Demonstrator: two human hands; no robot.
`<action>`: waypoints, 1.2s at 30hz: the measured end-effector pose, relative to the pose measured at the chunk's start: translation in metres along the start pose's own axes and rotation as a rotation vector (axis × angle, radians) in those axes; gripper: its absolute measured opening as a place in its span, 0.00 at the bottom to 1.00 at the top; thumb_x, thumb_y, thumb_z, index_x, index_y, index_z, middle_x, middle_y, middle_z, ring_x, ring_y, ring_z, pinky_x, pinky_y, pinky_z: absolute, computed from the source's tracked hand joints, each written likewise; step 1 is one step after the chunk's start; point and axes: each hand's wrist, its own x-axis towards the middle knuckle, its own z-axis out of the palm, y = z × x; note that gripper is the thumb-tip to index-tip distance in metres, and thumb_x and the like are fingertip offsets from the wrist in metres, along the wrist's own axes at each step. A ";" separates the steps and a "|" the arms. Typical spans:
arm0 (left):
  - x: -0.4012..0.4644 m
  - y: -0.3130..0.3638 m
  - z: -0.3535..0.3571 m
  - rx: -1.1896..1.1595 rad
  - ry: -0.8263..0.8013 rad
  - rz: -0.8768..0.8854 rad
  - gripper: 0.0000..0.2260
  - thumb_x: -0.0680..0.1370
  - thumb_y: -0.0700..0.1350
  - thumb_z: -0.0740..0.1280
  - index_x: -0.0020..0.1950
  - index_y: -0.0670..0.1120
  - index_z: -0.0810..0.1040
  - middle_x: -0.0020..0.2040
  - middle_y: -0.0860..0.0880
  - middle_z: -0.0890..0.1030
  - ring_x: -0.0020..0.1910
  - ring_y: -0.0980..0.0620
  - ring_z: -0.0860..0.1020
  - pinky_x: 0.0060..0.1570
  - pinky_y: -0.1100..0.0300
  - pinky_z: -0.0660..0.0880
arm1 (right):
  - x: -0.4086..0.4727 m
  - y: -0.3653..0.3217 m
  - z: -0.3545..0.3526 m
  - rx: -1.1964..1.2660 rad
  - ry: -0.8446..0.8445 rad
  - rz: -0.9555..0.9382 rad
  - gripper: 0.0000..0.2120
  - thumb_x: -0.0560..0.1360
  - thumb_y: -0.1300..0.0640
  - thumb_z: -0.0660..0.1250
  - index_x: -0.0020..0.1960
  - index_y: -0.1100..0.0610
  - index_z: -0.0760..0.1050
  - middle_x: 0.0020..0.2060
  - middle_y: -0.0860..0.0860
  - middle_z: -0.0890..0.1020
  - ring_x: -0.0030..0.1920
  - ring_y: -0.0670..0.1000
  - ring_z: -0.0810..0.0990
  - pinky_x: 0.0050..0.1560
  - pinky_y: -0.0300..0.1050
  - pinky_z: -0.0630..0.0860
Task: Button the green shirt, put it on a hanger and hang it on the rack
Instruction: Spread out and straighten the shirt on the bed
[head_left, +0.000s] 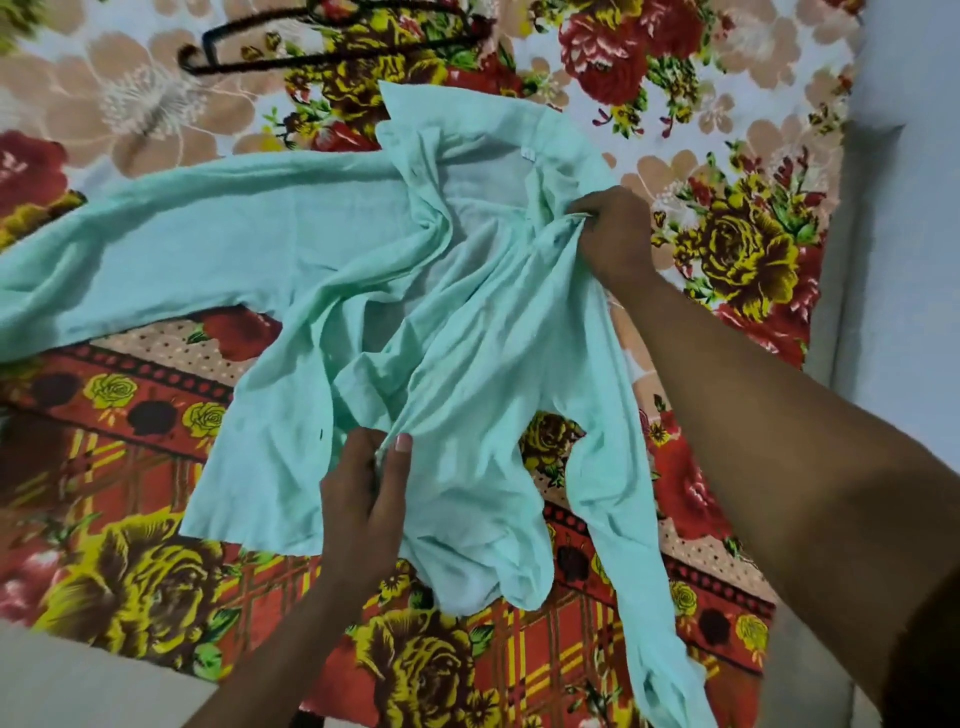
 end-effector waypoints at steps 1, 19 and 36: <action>0.001 0.000 0.000 0.010 -0.026 -0.027 0.11 0.84 0.55 0.65 0.45 0.51 0.72 0.29 0.49 0.66 0.28 0.57 0.65 0.28 0.58 0.63 | 0.000 -0.006 -0.002 -0.006 -0.024 0.024 0.23 0.67 0.67 0.61 0.56 0.58 0.87 0.56 0.59 0.86 0.61 0.62 0.81 0.65 0.46 0.74; 0.002 -0.006 0.000 0.046 -0.056 -0.072 0.09 0.79 0.50 0.75 0.54 0.47 0.82 0.29 0.48 0.73 0.28 0.55 0.70 0.29 0.60 0.67 | -0.037 -0.051 0.027 -0.242 -0.301 -0.356 0.06 0.79 0.50 0.70 0.52 0.49 0.85 0.50 0.48 0.86 0.58 0.53 0.81 0.55 0.49 0.55; -0.054 -0.009 -0.032 -0.017 -0.268 -0.145 0.05 0.78 0.50 0.76 0.51 0.53 0.83 0.43 0.56 0.86 0.41 0.59 0.84 0.38 0.53 0.79 | -0.072 -0.072 0.031 -0.385 -0.153 -0.473 0.12 0.80 0.50 0.62 0.57 0.50 0.82 0.56 0.54 0.81 0.62 0.62 0.77 0.65 0.58 0.68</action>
